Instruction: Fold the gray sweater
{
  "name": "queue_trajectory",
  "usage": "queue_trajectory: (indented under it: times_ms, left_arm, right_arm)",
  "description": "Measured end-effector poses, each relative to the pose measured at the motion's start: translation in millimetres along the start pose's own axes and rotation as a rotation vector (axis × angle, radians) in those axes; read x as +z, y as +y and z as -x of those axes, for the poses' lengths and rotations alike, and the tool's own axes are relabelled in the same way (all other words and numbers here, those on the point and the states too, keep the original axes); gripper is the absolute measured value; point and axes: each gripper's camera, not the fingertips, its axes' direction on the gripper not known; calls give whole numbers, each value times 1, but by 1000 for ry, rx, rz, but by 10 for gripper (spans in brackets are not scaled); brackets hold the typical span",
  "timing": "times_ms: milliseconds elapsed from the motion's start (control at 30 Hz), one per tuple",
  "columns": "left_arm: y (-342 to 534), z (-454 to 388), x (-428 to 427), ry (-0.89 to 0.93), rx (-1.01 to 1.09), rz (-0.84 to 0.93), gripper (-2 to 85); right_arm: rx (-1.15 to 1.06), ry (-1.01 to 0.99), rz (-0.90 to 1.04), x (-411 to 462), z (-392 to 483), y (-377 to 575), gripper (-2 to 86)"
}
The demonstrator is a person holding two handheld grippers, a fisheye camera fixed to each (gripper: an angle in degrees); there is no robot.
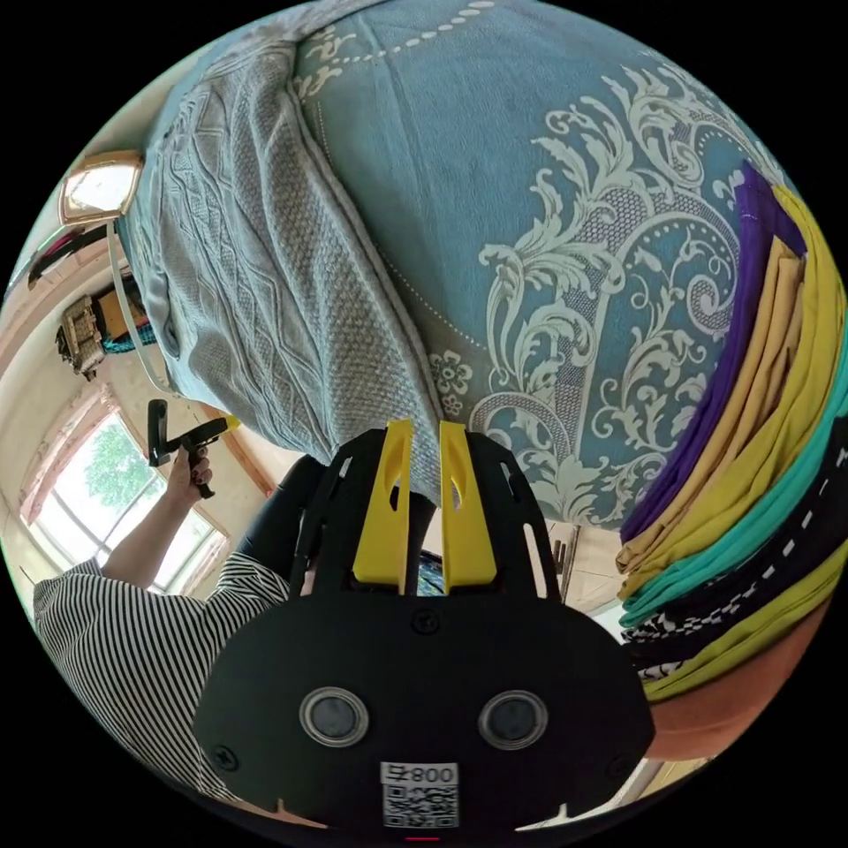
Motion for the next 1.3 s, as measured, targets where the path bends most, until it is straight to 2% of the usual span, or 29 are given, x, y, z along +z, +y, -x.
queue_trajectory:
  times_ms: [167,467,633,767,867,1000,1167,1300]
  left_arm:
    - [-17,6,2,0,59,46,34]
    - [-4,18,-2,10,101,73,19]
    - [-21,29,9,33,16,57,25]
    - [-42,19,-7,0,44,-1,43]
    - [-58,17,-40,47,41,-147,62]
    - [-103,1,-96,49,107,-342,79]
    - [-202,-43,-174,-75,234,-512,98]
    - [-266,-70,-203,-140,262,-546,109]
  right_arm:
    - [10,6,18,33,-1,-4,52]
    - [-157,-1,83,41,11,28,17]
    - [-62,-79,111,69,-13,31,14]
    - [-17,-82,70,65,-18,25,13]
    - [1,15,2,44,-13,30,9]
    - [-21,-31,-200,-18,4,11,16]
    - [-212,92,-423,-117,78,-85,42]
    - [-377,225,-558,-195,158,-177,60]
